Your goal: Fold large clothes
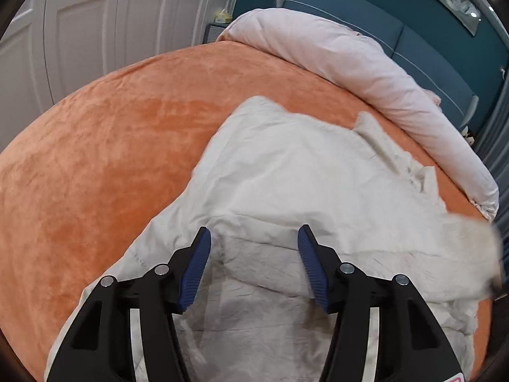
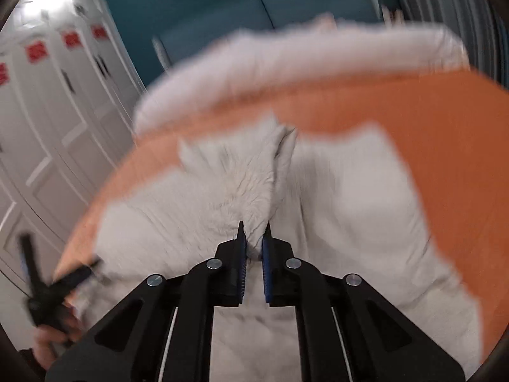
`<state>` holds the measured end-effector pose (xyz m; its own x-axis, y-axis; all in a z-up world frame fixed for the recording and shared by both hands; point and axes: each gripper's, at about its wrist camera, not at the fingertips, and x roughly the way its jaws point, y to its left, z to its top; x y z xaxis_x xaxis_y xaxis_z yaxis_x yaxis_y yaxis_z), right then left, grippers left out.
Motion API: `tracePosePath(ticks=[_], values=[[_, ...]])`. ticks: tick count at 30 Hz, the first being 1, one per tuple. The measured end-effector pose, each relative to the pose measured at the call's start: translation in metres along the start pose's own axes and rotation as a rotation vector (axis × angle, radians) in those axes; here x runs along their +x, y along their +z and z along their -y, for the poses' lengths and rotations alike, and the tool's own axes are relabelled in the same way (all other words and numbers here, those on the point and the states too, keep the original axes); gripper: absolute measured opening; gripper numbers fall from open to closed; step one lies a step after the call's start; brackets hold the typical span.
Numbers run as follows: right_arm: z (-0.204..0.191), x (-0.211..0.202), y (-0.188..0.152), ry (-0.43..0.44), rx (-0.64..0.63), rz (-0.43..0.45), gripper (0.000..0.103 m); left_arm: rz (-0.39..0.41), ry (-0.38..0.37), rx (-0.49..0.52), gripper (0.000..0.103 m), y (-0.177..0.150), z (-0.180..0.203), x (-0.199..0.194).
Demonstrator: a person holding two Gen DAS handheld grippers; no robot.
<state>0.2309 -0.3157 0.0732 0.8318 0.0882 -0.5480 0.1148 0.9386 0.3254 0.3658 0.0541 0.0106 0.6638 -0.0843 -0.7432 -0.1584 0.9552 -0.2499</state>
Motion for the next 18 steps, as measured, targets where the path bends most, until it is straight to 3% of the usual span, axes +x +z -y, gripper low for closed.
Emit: tracePosePath(ticks=[2, 4, 5, 10, 13, 15, 18], values=[[0.008, 0.012, -0.002, -0.074, -0.043, -0.010, 0.008, -0.006, 0.020, 0.006, 0.055, -0.004, -0.001, 0.006], [0.026, 0.065, -0.024, -0.150, -0.064, -0.229, 0.011, -0.027, 0.031, 0.011, 0.057, -0.009, -0.001, 0.015], [0.034, 0.080, -0.035, -0.129, -0.038, -0.287, 0.011, -0.036, 0.037, 0.016, 0.057, -0.011, 0.000, 0.019], [0.021, 0.046, -0.020, -0.199, -0.082, -0.178, 0.017, -0.032, 0.043, 0.012, 0.057, -0.012, -0.003, 0.017], [0.017, 0.001, -0.011, -0.223, -0.065, -0.006, 0.019, 0.032, 0.011, -0.021, 0.054, -0.002, -0.010, -0.010], [0.006, -0.010, -0.004, -0.171, -0.092, 0.054, 0.019, 0.094, -0.008, -0.016, 0.054, 0.009, -0.009, -0.028], [-0.034, 0.007, 0.007, -0.017, -0.190, -0.007, 0.019, 0.152, -0.030, -0.004, 0.054, 0.029, 0.004, -0.042]])
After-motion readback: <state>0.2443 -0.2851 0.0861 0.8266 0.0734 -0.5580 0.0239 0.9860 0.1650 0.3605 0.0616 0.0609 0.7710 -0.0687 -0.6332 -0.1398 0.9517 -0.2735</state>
